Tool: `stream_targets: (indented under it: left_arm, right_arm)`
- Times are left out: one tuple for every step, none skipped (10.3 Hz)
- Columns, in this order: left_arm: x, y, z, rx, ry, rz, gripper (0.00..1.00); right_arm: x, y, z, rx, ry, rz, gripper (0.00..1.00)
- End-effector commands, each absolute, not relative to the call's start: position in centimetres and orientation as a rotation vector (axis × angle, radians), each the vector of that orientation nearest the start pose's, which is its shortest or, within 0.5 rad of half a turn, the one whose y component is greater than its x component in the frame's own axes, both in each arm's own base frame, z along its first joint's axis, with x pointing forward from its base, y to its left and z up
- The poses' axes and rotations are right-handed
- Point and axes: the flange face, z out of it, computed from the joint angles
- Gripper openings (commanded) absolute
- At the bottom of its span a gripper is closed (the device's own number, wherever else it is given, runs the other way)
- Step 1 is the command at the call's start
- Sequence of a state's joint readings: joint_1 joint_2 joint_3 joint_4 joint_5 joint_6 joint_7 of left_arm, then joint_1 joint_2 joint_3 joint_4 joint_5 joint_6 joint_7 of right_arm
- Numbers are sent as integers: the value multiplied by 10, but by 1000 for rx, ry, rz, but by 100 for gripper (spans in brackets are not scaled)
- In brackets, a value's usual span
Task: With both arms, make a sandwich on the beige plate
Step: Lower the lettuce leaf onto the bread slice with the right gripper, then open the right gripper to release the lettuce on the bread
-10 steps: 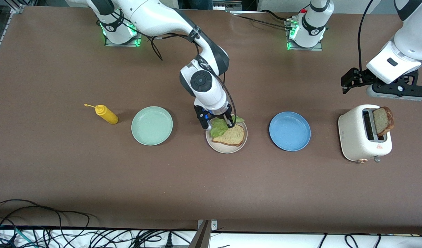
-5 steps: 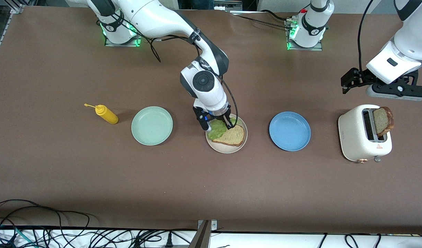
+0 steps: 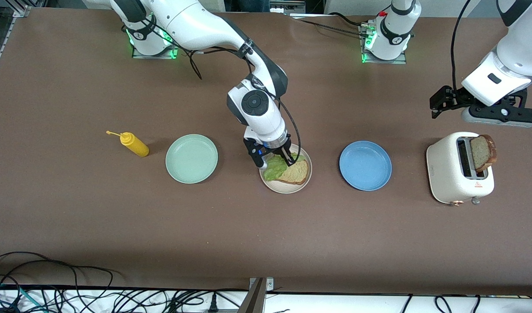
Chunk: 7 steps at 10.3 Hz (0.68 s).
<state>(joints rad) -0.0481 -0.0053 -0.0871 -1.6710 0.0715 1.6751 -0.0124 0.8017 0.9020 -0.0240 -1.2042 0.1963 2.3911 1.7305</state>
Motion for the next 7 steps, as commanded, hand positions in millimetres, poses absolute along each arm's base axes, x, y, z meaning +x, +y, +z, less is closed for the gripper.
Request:
stream_targets:
  left_arm:
    - [557, -69, 594, -3074, 192, -14, 100]
    - [557, -68, 594, -3074, 190, -14, 100]
    - [557, -68, 593, -3072, 190, -12, 100]
    - [557, -68, 592, -3072, 190, -10, 100]
    - [557, -68, 592, -3073, 190, -10, 100]
    - [557, -68, 592, -3073, 190, -10, 100]
    - [557, -68, 592, -3073, 190, -10, 100]
  right_arm:
    - [563, 561, 257, -2421, 1398, 22, 0]
    - [565, 560, 259, -2404, 1394, 11, 15]
    - [567, 560, 260, -2396, 1395, 9, 20]
    - [566, 561, 260, -2396, 1390, 8, 21]
    - [565, 561, 259, -2396, 1393, 9, 32]
    - [565, 561, 259, -2394, 1395, 11, 56]
    - [565, 561, 259, -2390, 1403, 13, 77]
